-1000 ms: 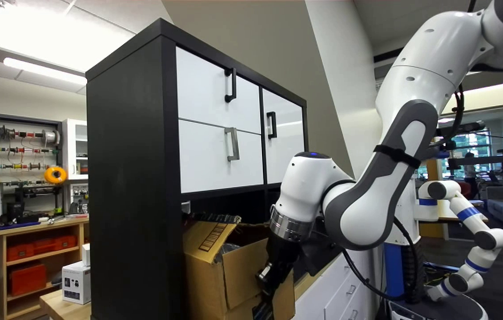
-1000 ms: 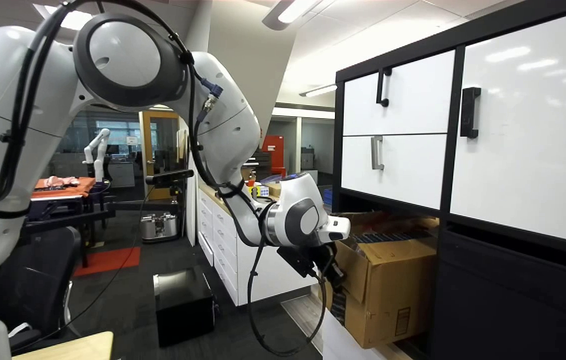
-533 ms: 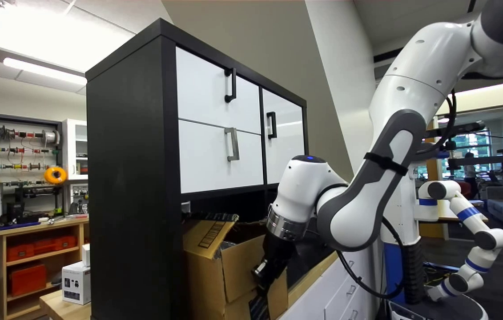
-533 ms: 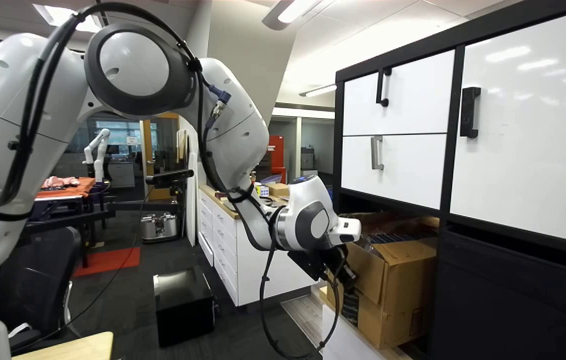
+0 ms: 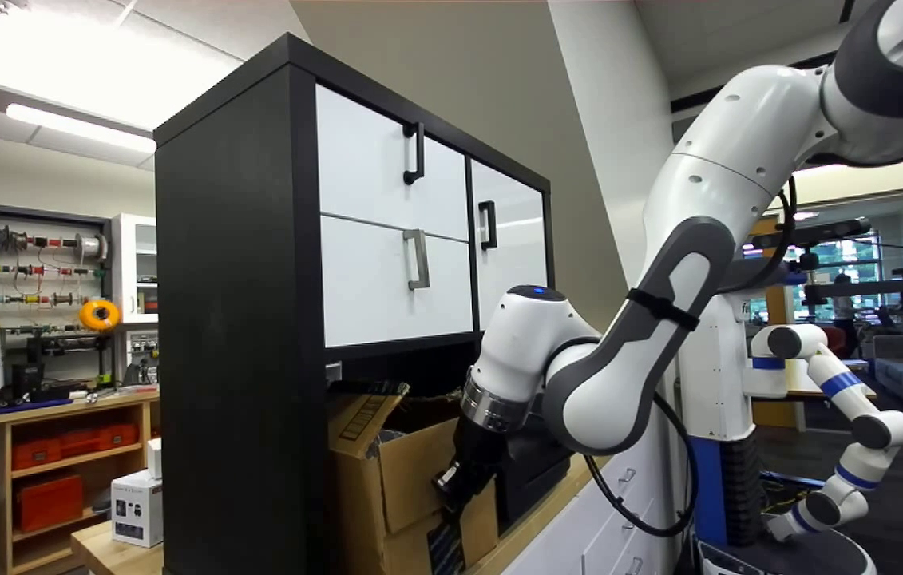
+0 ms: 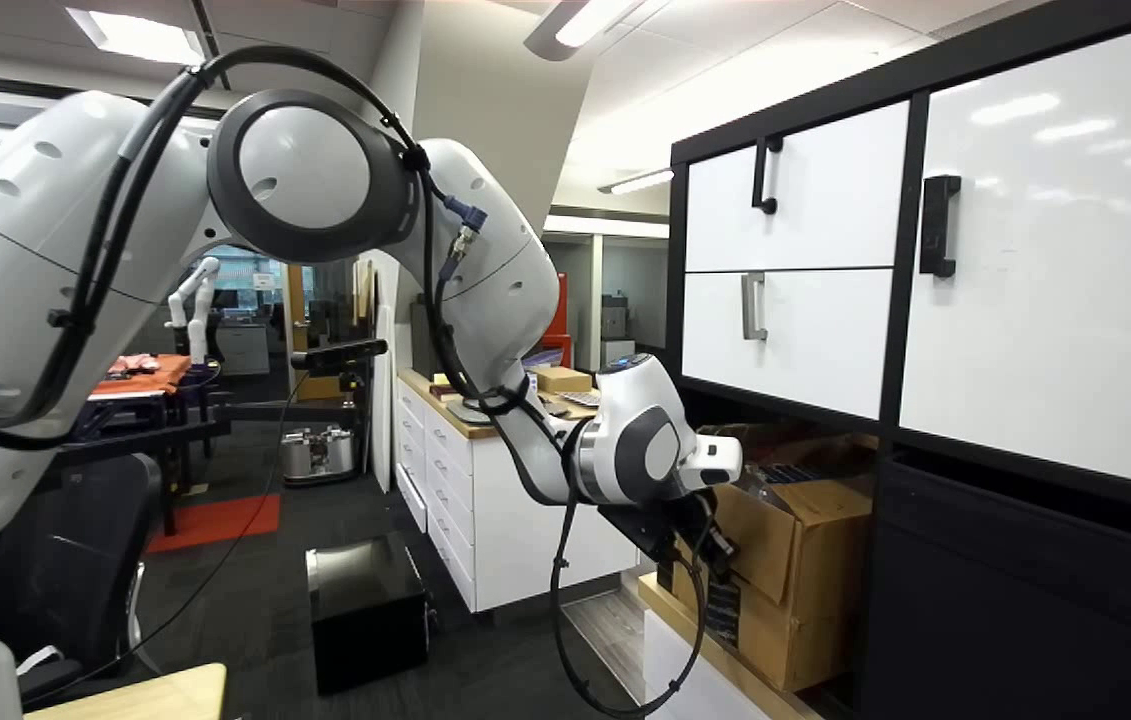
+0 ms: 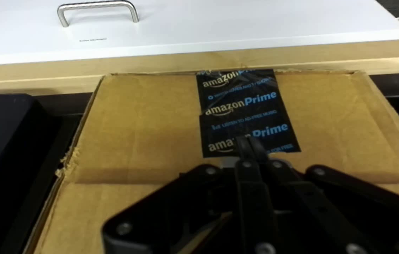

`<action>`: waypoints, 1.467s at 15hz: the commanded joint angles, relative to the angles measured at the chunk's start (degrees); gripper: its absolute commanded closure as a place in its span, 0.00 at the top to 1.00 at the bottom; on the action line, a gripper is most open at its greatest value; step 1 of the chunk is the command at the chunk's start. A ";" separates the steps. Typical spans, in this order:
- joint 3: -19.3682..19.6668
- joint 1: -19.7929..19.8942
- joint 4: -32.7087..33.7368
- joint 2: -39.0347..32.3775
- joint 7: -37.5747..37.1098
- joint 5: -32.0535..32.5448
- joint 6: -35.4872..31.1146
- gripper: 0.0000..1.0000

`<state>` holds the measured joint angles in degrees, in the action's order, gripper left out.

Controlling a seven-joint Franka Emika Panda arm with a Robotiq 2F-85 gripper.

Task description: Push in the brown box

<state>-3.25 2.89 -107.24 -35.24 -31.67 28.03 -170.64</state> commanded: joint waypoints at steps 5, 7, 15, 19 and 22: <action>5.11 -4.61 -1.66 2.94 11.68 -15.29 -3.09 0.00; 6.08 -5.67 -3.64 4.91 14.47 -17.98 -3.63 0.00; 7.52 -8.73 -16.21 21.17 17.56 -20.31 12.48 0.58; 6.56 -8.45 -19.36 29.66 15.65 -18.91 26.17 0.84; 5.37 -7.54 -20.47 34.53 15.21 -18.64 35.90 0.99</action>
<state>2.86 -5.14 -124.14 -7.23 -14.76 8.36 -142.21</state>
